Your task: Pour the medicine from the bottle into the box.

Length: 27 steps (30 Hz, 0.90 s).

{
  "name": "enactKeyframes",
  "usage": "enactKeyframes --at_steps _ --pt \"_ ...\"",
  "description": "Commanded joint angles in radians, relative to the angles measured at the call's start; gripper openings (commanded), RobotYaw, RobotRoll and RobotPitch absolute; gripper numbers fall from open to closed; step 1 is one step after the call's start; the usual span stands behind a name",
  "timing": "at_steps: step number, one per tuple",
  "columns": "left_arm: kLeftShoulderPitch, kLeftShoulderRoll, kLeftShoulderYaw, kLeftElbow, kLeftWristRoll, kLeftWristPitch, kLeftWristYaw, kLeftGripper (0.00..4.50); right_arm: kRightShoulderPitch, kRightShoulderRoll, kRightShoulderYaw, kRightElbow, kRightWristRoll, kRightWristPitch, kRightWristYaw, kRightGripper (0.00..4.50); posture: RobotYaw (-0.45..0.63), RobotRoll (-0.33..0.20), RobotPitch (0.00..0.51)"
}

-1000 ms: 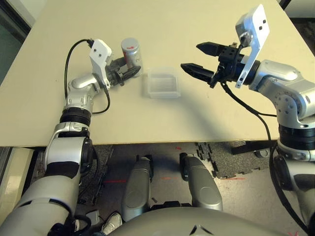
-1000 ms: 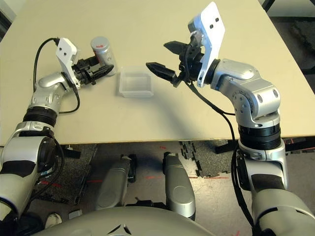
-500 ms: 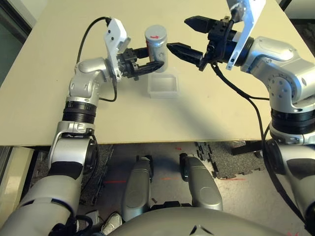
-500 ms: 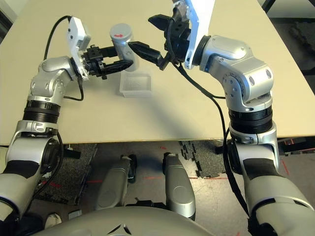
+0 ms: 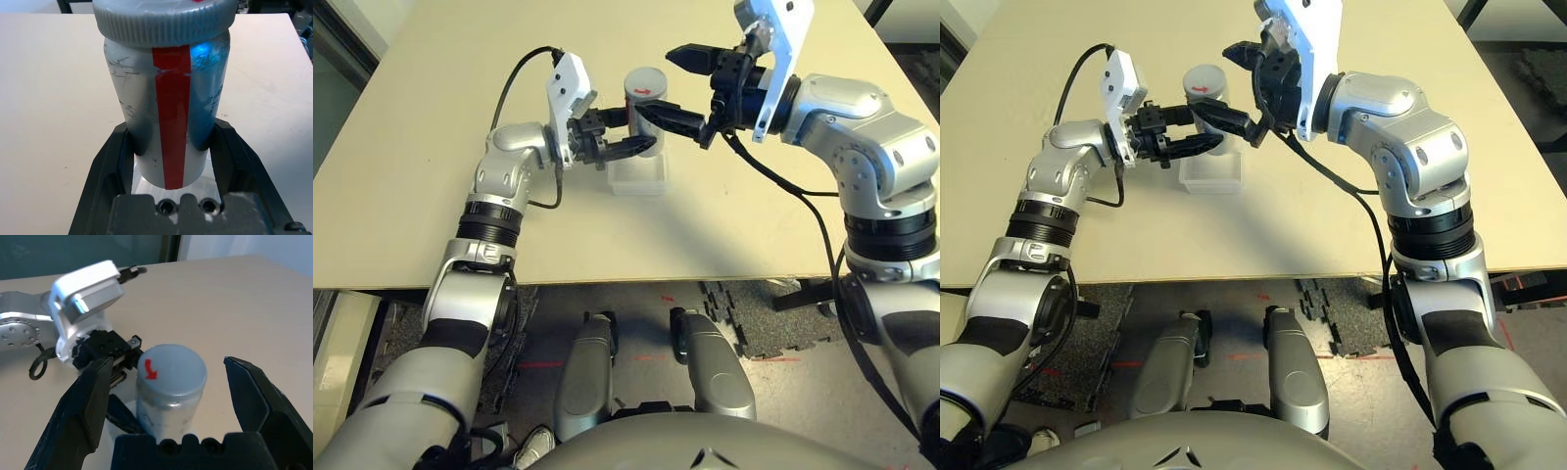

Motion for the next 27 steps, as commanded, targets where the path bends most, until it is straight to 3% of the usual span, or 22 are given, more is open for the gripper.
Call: enactKeyframes --at_steps 1,9,12,15,16,27 --pt "0.005 0.0 -0.018 -0.025 0.011 -0.011 -0.018 2.4 -0.006 0.01 0.014 0.009 -0.008 0.014 -0.003 4.5 -0.07 0.0 0.162" --pt "0.002 0.002 -0.022 -0.02 0.011 -0.017 -0.017 2.4 0.002 0.025 0.009 0.005 -0.006 0.051 -0.015 4.5 -0.07 0.0 0.166" --pt "-0.002 0.0 -0.021 -0.017 0.011 -0.019 -0.015 2.4 0.006 0.022 0.011 0.002 -0.006 0.059 -0.014 3.88 -0.07 0.0 0.165" --pt "-0.006 -0.001 -0.02 -0.018 0.011 -0.019 -0.013 2.4 0.011 0.02 0.011 -0.003 -0.005 0.065 -0.014 2.71 -0.07 0.0 0.165" --pt "-0.007 -0.001 -0.02 -0.016 0.011 -0.019 -0.012 2.4 0.012 0.02 0.01 -0.005 -0.004 0.067 -0.014 2.6 -0.07 0.0 0.165" --pt "-0.008 -0.003 -0.022 -0.053 -0.004 0.002 -0.027 2.4 0.012 0.006 -0.004 0.013 0.025 0.012 0.07 2.6 -0.07 0.0 0.171"
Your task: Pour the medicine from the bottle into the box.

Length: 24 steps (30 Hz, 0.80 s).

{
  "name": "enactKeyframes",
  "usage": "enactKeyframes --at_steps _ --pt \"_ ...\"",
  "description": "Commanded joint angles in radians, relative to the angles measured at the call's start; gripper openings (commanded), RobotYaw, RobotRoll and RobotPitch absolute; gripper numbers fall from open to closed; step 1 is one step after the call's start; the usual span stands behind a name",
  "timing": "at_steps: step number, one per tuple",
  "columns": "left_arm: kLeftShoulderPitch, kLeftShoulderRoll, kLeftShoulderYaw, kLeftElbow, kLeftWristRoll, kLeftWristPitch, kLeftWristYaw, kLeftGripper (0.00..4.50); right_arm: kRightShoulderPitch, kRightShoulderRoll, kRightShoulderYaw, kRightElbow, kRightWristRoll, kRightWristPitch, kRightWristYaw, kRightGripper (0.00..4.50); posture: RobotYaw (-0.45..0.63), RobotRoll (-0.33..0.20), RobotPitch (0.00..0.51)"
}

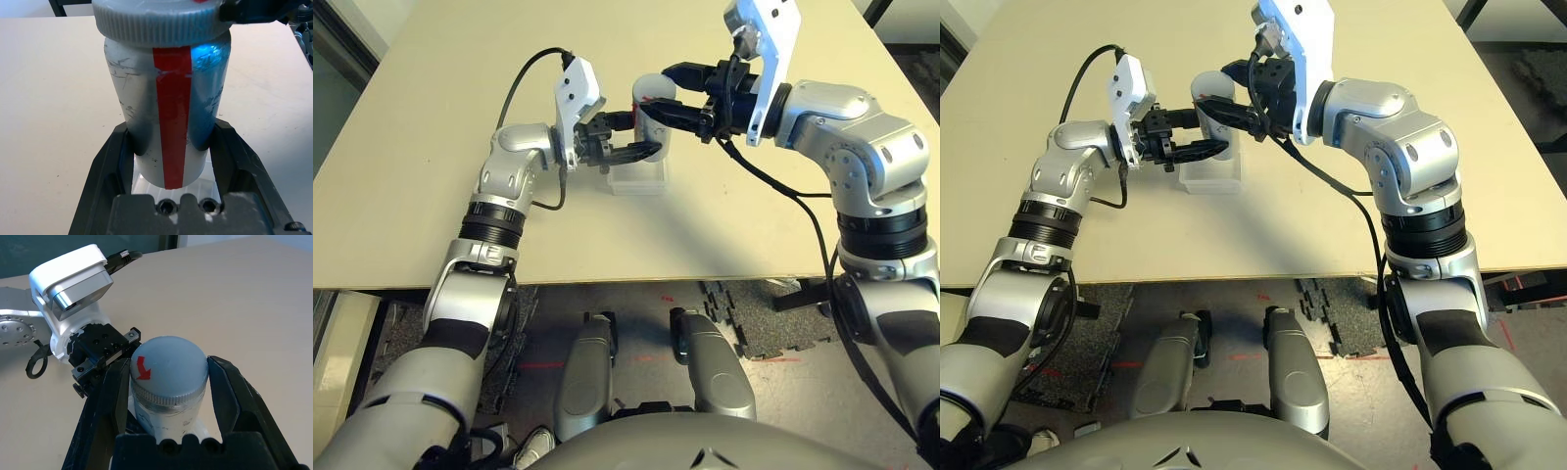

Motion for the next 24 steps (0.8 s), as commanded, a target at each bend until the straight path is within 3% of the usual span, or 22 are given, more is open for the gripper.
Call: enactKeyframes --at_steps 1,11,19,24 --pt "-0.01 -0.003 -0.01 -0.049 -0.01 0.018 -0.024 2.4 0.005 -0.01 -0.008 0.021 0.032 -0.065 0.088 2.6 -0.07 0.0 0.172" --pt "0.042 0.039 -0.015 -0.294 -0.111 0.238 -0.076 2.4 -0.124 -0.024 -0.031 0.353 0.034 -0.364 0.442 2.6 -0.03 0.0 0.188" --pt "0.086 0.096 -0.043 -0.462 -0.179 0.389 -0.115 2.4 -0.176 -0.025 -0.018 0.494 0.004 -0.429 0.559 2.58 0.0 0.0 0.195" --pt "0.106 0.112 -0.058 -0.479 -0.168 0.382 -0.115 2.4 -0.171 -0.028 -0.014 0.491 0.004 -0.409 0.568 1.99 0.0 0.0 0.196"
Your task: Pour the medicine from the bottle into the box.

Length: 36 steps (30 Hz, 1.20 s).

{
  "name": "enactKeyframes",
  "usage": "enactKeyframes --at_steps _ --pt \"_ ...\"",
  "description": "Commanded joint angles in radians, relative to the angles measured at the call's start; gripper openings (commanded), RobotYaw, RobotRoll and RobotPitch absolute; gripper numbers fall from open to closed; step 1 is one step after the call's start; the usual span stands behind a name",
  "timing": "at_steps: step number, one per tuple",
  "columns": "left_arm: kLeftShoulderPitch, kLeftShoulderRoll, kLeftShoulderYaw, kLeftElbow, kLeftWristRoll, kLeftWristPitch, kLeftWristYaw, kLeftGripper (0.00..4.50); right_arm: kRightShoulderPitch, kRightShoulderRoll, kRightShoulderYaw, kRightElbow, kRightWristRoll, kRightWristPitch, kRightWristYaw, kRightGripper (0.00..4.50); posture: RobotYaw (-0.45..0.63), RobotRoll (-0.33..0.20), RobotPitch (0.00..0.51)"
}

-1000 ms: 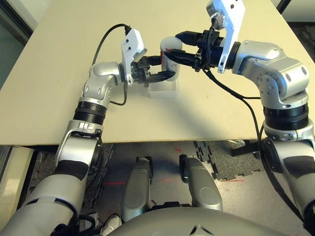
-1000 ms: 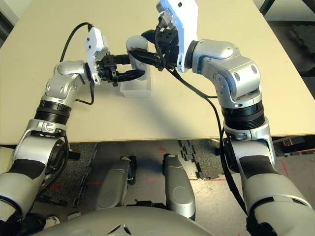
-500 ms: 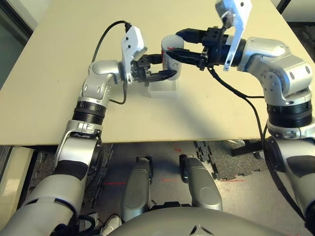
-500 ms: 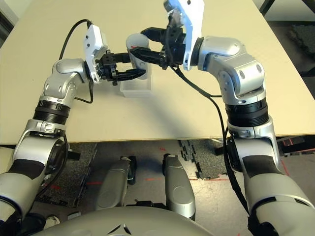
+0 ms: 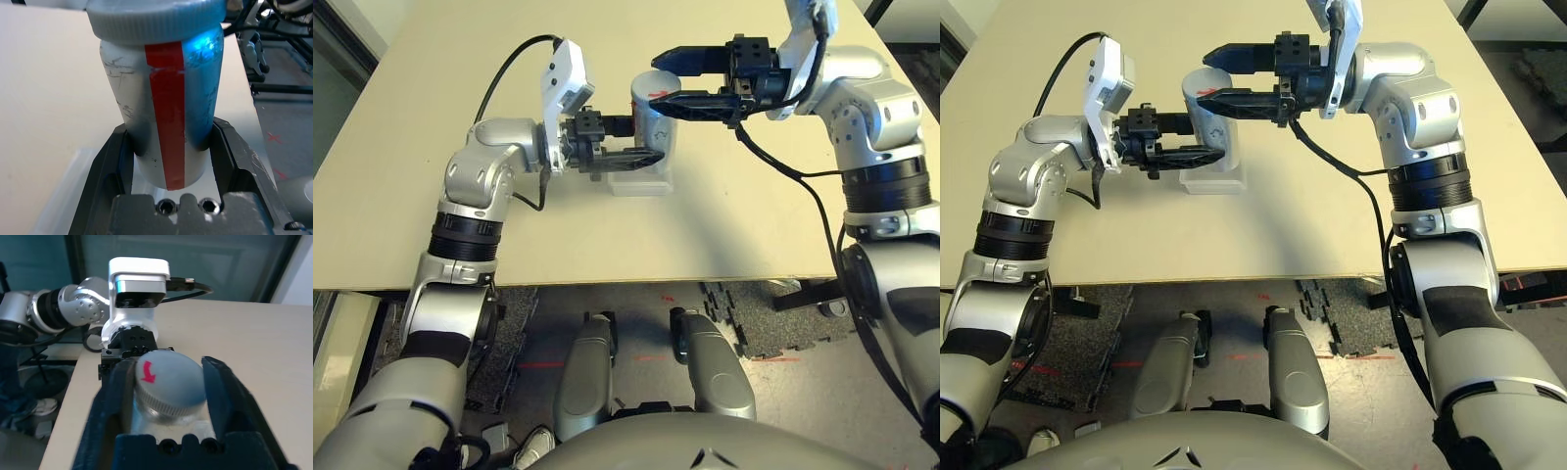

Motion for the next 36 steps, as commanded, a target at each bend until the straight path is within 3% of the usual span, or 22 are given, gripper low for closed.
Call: enactKeyframes --at_steps 1,6,7,9,13,22,26,36 --pt "0.014 -0.004 -0.05 -0.08 -0.017 -0.037 -0.061 2.4 -0.004 -0.01 -0.011 0.022 -0.02 0.035 -0.039 1.83 -0.01 0.0 0.196" --pt "-0.006 -0.02 -0.043 -0.03 0.011 -0.097 -0.043 2.4 0.016 -0.018 -0.022 -0.032 -0.001 0.113 -0.073 0.23 -0.01 0.0 0.195" --pt "-0.009 -0.022 -0.042 -0.021 0.013 -0.108 -0.041 2.4 0.02 -0.019 -0.024 -0.044 0.005 0.127 -0.081 0.0 -0.02 0.0 0.194" --pt "-0.019 -0.03 -0.037 0.019 0.03 -0.147 -0.031 2.4 0.021 -0.017 -0.041 -0.105 0.04 0.197 -0.116 0.0 -0.02 0.0 0.192" --pt "-0.028 -0.033 -0.038 0.101 0.067 -0.24 -0.025 2.4 0.015 -0.006 -0.095 -0.243 0.12 0.345 -0.222 1.01 -0.02 0.0 0.188" --pt "-0.036 -0.033 -0.04 0.225 0.112 -0.371 -0.028 2.4 0.023 -0.009 -0.142 -0.397 0.155 0.462 -0.426 4.46 -0.04 0.0 0.184" --pt "-0.058 -0.039 -0.033 0.279 0.125 -0.409 -0.023 2.4 0.082 -0.04 -0.076 -0.462 0.098 0.434 -0.45 4.5 -0.04 0.0 0.181" --pt "-0.079 -0.052 -0.032 0.306 0.127 -0.433 -0.022 2.4 0.169 -0.013 0.006 -0.485 0.048 0.39 -0.489 4.5 -0.04 0.0 0.18"
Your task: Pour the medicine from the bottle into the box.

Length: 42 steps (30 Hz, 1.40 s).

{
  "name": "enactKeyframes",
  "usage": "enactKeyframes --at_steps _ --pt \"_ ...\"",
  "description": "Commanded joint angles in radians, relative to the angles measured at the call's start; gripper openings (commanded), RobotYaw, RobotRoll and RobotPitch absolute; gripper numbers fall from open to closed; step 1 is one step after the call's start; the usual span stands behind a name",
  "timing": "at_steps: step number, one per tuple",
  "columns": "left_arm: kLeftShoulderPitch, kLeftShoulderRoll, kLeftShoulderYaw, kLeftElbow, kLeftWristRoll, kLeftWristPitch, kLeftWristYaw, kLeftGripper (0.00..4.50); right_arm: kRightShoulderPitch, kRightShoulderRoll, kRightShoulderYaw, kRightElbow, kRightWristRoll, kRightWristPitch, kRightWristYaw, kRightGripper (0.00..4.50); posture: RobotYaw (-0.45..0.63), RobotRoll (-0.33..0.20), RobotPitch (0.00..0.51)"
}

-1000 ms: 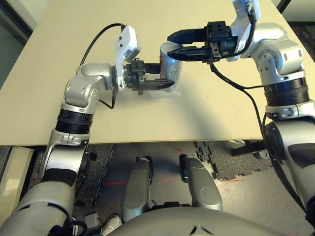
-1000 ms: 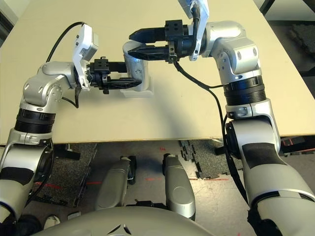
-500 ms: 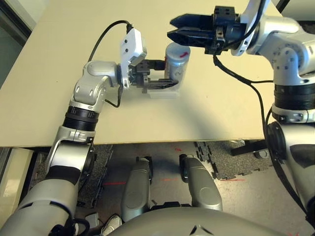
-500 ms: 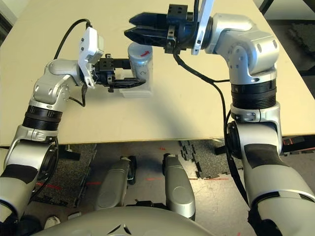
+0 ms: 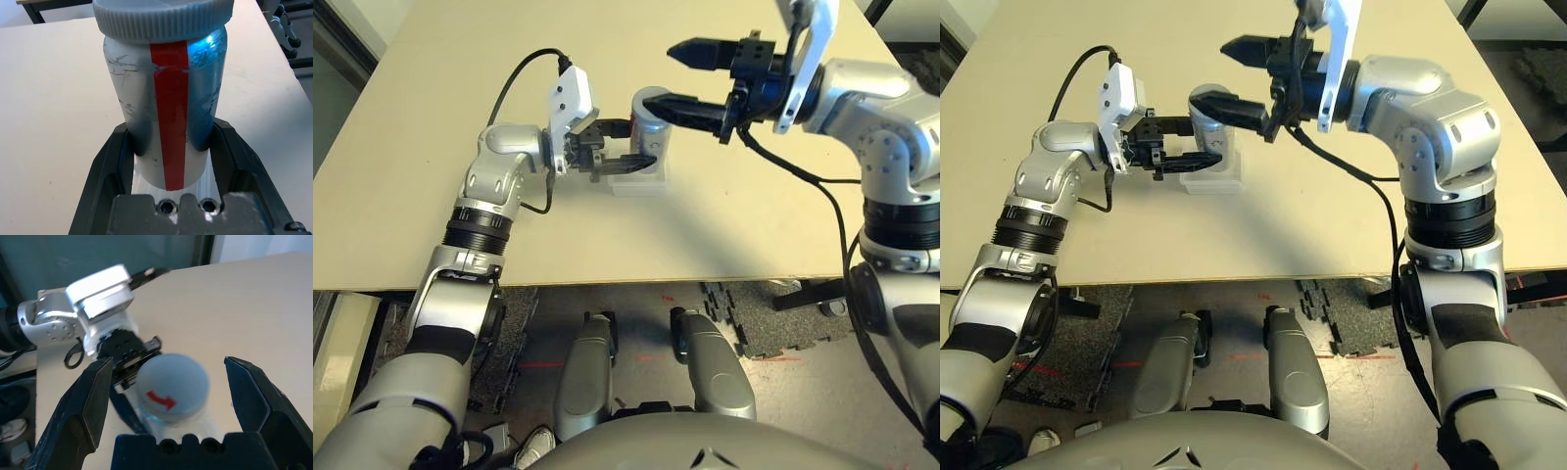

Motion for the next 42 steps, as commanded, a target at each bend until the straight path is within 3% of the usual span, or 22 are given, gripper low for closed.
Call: enactKeyframes --at_steps 1,19,35,42 --pt "-0.008 -0.004 0.0 -0.005 0.011 -0.007 -0.003 2.4 0.008 0.005 0.033 -0.015 -0.033 -0.033 -0.007 4.5 -0.04 0.0 0.18" --pt "0.024 -0.01 0.003 -0.065 -0.002 0.026 0.013 2.4 0.0 0.018 0.008 0.082 -0.103 -0.105 -0.024 4.5 -0.03 0.0 0.185" --pt "0.013 -0.002 0.018 -0.011 0.004 0.01 0.023 2.4 0.106 -0.084 -0.176 -0.088 0.07 0.09 -0.073 4.5 -0.05 0.0 0.192" --pt "-0.003 -0.01 0.013 0.025 0.011 -0.008 0.022 2.4 0.093 -0.079 -0.154 -0.139 0.133 0.145 -0.082 4.5 -0.06 0.0 0.19"
